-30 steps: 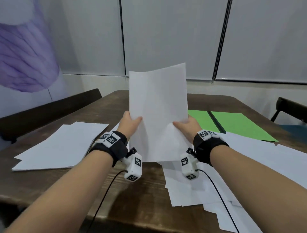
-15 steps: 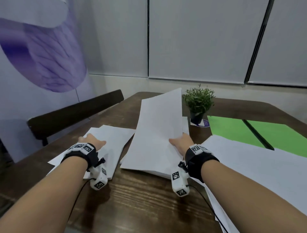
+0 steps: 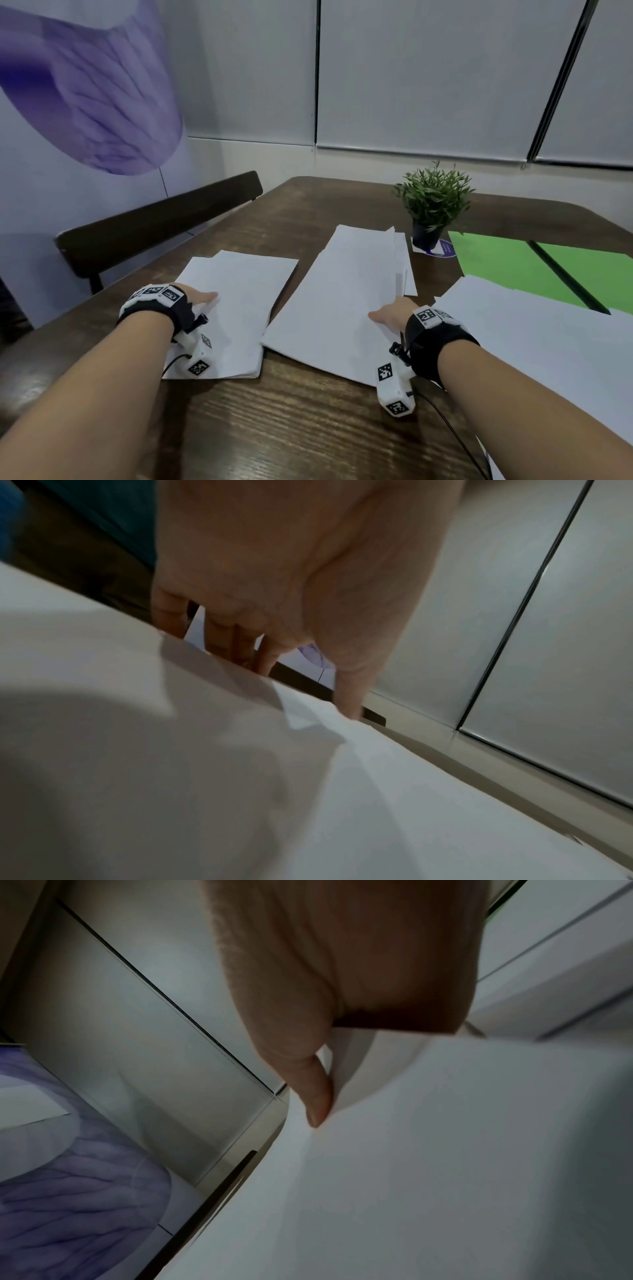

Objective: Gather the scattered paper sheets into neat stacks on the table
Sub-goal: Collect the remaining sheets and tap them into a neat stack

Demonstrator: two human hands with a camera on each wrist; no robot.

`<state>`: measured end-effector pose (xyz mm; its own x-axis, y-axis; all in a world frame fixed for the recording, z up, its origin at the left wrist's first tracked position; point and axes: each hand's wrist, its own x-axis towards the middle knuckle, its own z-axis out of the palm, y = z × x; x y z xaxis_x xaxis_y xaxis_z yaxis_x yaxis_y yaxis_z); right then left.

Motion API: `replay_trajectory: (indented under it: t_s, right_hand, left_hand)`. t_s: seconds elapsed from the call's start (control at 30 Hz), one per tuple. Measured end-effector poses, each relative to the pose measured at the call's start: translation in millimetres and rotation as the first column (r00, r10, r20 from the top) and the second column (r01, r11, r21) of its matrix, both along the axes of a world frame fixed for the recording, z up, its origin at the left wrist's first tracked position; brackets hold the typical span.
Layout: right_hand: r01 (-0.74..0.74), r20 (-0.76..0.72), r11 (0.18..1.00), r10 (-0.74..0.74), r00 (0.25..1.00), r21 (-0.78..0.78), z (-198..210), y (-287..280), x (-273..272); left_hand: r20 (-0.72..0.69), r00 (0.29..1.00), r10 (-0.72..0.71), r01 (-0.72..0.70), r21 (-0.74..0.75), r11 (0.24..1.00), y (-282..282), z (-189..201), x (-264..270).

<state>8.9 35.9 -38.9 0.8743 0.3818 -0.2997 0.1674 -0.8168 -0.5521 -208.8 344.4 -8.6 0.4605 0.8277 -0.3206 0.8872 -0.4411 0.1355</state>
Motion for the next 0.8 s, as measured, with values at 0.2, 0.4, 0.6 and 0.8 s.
replay_trajectory:
  t_s: [0.2,0.4,0.6,0.8]
  right_hand:
    - [-0.032,-0.017,0.999,0.031,0.999,-0.035,-0.9,0.8,2.9]
    - [-0.039,-0.022,0.998,0.038,0.999,-0.051,0.9,1.3,0.7]
    - [-0.061,0.003,0.993,0.062,0.998,-0.103,5.2,1.2,-1.9]
    - [-0.099,-0.001,0.992,0.099,0.995,-0.079,3.1,0.2,-2.7]
  left_hand:
    - [-0.107,0.989,-0.099,0.112,0.121,0.986,61.4,-26.4,6.4]
    - [-0.122,0.991,-0.063,0.084,0.179,0.980,60.8,-27.8,7.7]
    - [0.037,0.995,-0.091,0.086,0.114,0.990,35.2,-8.1,1.0]
    - [0.472,0.869,-0.147,-0.013,0.319,0.948,9.1,34.4,16.0]
